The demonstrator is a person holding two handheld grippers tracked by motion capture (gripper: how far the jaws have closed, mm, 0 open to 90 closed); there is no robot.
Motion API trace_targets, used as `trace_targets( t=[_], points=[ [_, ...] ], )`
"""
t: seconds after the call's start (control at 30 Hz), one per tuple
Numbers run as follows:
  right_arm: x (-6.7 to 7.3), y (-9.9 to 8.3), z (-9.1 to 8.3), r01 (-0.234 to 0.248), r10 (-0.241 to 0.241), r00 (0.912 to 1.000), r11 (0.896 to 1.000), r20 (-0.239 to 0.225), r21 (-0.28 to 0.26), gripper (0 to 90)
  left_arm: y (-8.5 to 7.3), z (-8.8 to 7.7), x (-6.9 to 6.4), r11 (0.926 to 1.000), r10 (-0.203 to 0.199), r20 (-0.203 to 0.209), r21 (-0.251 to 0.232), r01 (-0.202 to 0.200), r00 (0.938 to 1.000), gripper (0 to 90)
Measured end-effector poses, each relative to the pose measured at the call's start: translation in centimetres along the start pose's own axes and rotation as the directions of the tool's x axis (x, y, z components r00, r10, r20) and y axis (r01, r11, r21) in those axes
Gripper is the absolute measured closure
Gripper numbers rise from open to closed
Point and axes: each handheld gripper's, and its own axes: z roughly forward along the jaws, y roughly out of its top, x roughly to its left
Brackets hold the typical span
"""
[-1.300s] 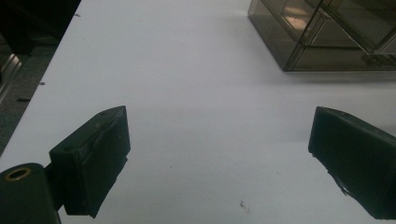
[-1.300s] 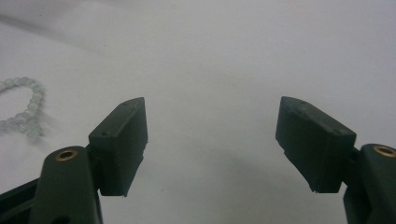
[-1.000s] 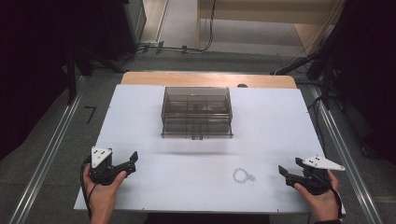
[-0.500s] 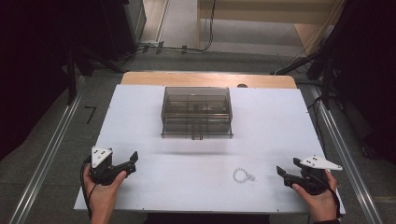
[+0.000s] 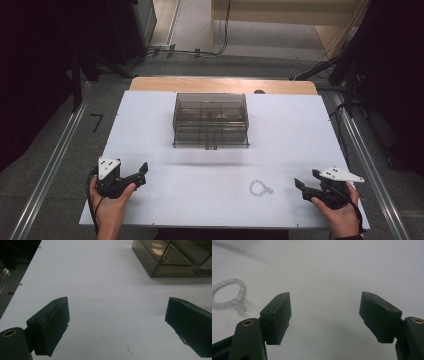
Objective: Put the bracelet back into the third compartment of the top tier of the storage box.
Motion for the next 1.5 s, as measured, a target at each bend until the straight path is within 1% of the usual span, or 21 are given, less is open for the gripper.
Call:
trace_targets(
  t=[0.4,0.6,1.07,1.33,1.5],
  points=[
    [0.6,0.1,0.1,0.010,-0.010,0.9999,1.000,-0.007,0.008,23.9,0.0,0.0,-0.1,1.0000,-0.001,0.002,-0.003,0.001,1.0000,5.6],
    [0.9,0.1,0.3,0.022,-0.022,0.9996,1.000,-0.020,0.012,24.3,0.0,0.1,-0.1,1.0000,-0.002,0.002,0.000,0.002,1.0000,5.6],
    [1.8,0.3,0.5,0.033,-0.033,0.9988,0.999,-0.035,0.025,24.7,0.0,0.0,-0.1,1.0000,-0.002,0.004,-0.001,0.002,1.0000,5.6],
    [2.4,0.4,0.7,0.053,-0.051,0.9975,0.998,-0.049,0.032,24.9,0.0,0.1,-0.1,1.0000,-0.001,0.003,0.002,0.001,1.0000,5.6],
    [2.6,0.4,0.8,0.052,-0.050,0.9972,0.998,-0.056,0.037,25.2,0.0,0.1,-0.1,1.0000,-0.002,0.004,0.003,0.002,1.0000,5.6]
  ],
)
